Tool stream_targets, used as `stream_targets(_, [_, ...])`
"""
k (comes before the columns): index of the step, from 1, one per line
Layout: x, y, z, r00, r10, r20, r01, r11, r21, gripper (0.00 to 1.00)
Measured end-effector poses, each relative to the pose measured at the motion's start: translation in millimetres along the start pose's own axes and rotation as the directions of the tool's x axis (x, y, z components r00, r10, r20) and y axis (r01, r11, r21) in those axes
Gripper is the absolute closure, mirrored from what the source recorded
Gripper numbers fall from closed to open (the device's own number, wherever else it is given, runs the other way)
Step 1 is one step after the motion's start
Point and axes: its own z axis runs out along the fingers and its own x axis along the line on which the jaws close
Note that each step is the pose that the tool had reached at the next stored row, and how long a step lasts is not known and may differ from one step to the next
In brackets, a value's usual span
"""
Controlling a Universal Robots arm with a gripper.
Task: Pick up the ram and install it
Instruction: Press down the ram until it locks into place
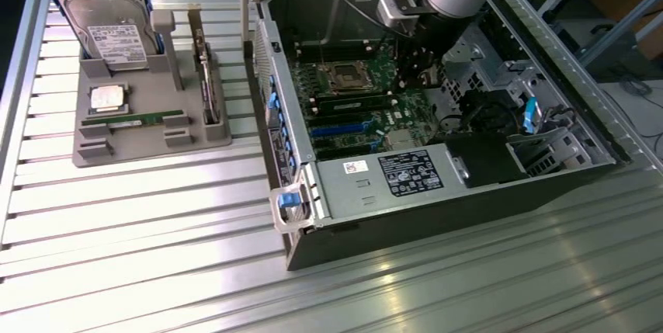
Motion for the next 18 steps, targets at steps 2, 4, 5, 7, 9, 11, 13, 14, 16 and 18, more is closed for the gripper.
stream_targets(2, [0.0,0.0,1.3,1.0,0.0,0.0002,0.0,1.0,0.0,0.89])
stream_targets(4, [0.1,0.0,3.1,1.0,0.0,0.0001,0.0,1.0,0.0,0.89])
stream_targets(5, [0.2,0.0,3.2,1.0,0.0,-0.0001,0.0,1.0,0.0,0.89])
stream_targets(7, [0.1,-0.1,5.4,1.0,0.0,0.0001,0.0,1.0,0.0,0.89])
stream_targets(9, [0.1,0.0,6.3,1.0,0.0,-0.0001,0.0,1.0,-0.0001,0.89])
stream_targets(11, [-0.3,0.0,6.8,1.0,0.0,0.0001,0.0,1.0,0.0,0.89])
stream_targets(13, [-0.4,0.0,6.7,1.0,0.0,0.0001,0.0,1.0,0.0,0.89])
stream_targets(14, [-0.4,0.0,6.4,1.0,0.0,-0.0001,0.0,1.0,0.0,0.89])
stream_targets(16, [-0.4,0.0,5.3,1.0,0.0,-0.0001,0.0,1.0,-0.0001,0.89])
stream_targets(18, [-0.5,0.5,4.8,1.0,0.0,0.0001,0.0,1.0,0.0003,0.89])
